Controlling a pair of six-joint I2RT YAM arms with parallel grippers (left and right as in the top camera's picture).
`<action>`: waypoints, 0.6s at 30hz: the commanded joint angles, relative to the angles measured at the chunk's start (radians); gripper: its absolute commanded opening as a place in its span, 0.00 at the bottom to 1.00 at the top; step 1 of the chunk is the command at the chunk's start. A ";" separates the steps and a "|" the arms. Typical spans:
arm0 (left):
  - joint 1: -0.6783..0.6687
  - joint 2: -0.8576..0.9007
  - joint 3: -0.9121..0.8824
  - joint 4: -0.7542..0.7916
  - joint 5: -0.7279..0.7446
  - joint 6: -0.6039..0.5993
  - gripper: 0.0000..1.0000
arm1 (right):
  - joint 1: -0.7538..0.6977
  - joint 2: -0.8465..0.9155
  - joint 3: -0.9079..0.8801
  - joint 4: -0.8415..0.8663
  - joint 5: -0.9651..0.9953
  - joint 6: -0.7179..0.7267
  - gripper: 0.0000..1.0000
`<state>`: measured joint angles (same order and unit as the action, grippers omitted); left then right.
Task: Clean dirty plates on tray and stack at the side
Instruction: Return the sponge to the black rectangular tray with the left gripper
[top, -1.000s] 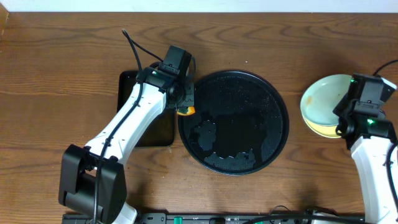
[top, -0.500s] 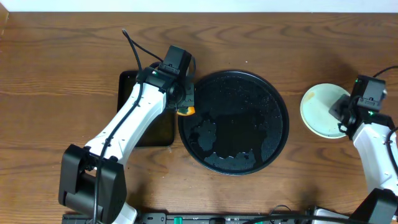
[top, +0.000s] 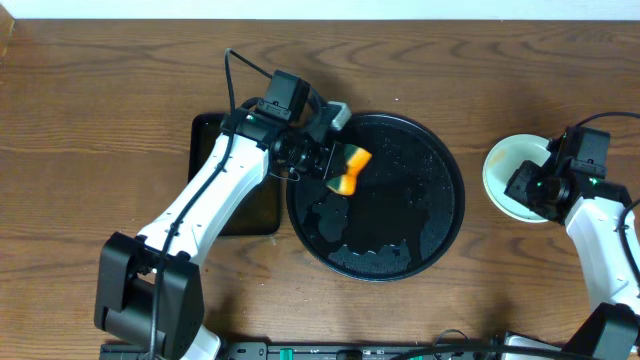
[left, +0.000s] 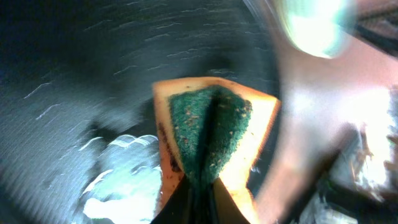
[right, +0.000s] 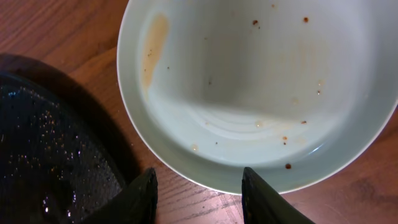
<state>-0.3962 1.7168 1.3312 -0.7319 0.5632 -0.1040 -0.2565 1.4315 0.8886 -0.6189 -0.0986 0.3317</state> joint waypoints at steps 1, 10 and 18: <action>0.014 0.002 -0.001 0.011 0.017 -0.008 0.07 | 0.010 0.000 -0.002 -0.002 -0.011 -0.015 0.41; 0.046 -0.040 0.000 -0.010 -0.345 -0.045 0.07 | 0.010 -0.001 -0.002 -0.006 -0.015 -0.063 0.41; 0.210 -0.064 -0.001 -0.012 -0.552 -0.055 0.08 | 0.056 -0.051 -0.001 -0.002 -0.037 -0.090 0.42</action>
<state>-0.2623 1.6512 1.3281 -0.7399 0.1032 -0.1497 -0.2298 1.4258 0.8886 -0.6216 -0.1226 0.2657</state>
